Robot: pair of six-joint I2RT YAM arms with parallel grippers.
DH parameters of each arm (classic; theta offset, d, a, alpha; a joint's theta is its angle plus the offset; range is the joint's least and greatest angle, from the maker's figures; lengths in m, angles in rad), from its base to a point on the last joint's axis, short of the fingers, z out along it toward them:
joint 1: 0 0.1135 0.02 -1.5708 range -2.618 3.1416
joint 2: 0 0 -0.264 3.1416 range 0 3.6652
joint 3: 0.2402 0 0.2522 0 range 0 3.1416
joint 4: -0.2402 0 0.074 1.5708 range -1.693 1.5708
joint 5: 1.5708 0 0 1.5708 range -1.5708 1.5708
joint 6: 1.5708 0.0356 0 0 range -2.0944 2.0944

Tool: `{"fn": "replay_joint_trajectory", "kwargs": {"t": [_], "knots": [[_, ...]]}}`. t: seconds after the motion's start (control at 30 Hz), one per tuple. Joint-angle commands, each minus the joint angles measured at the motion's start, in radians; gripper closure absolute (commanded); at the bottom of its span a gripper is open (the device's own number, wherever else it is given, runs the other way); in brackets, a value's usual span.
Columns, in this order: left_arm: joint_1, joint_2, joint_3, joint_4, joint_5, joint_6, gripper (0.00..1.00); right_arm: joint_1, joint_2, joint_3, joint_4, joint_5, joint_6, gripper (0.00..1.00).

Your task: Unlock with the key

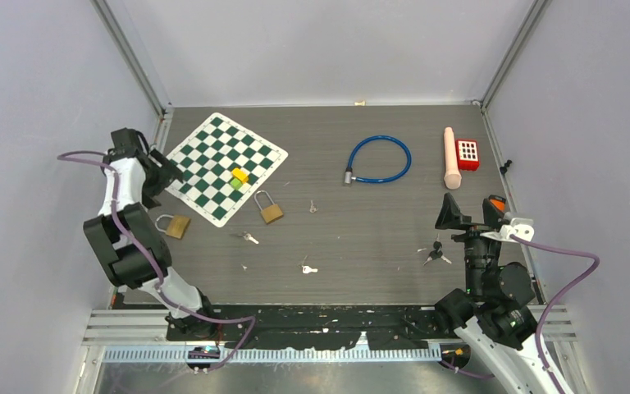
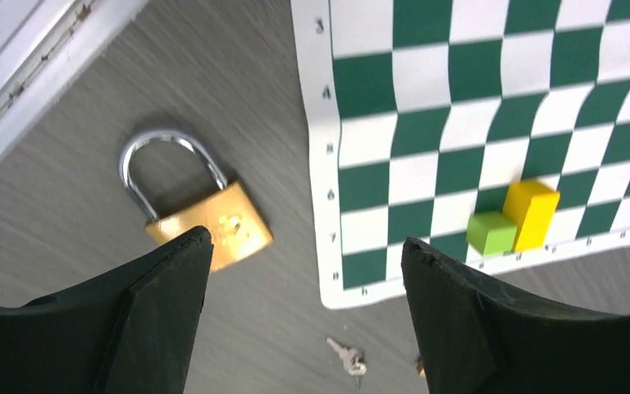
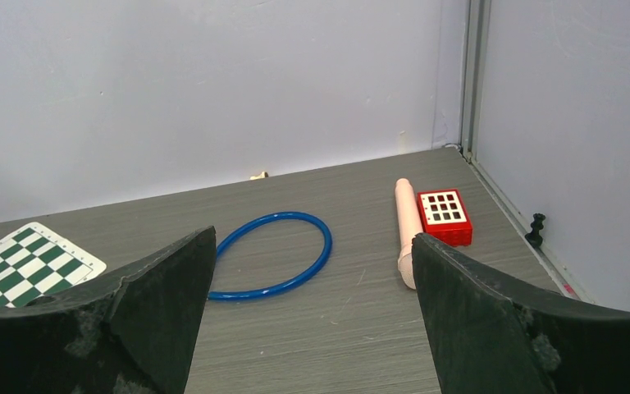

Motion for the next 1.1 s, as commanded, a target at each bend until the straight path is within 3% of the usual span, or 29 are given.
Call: {"fn": "replay_joint_trajectory", "kwargs": {"t": [0.0, 0.2, 0.43, 0.7, 0.93, 1.07], "knots": [[0.053, 0.1, 0.02, 0.083, 0.042, -0.024, 0.15, 0.007, -0.179, 0.004, 0.035, 0.02, -0.014, 0.05], [0.103, 0.159, -0.003, 0.133, 0.121, -0.071, 0.15, 0.007, -0.171, 0.005, 0.036, 0.022, -0.015, 0.05], [0.104, 0.219, -0.009, 0.145, 0.222, -0.14, 0.22, 0.007, -0.164, 0.007, 0.033, 0.022, -0.015, 0.05], [0.105, 0.233, -0.017, 0.13, 0.22, -0.155, 0.24, 0.006, -0.164, 0.009, 0.03, 0.023, -0.015, 0.04], [0.123, 0.167, -0.039, 0.114, 0.098, -0.144, 0.25, 0.007, -0.164, 0.01, 0.027, 0.021, -0.014, 0.05], [0.129, 0.152, -0.038, 0.115, 0.099, -0.134, 0.24, 0.007, -0.164, 0.009, 0.027, 0.02, -0.014, 0.05]]}}
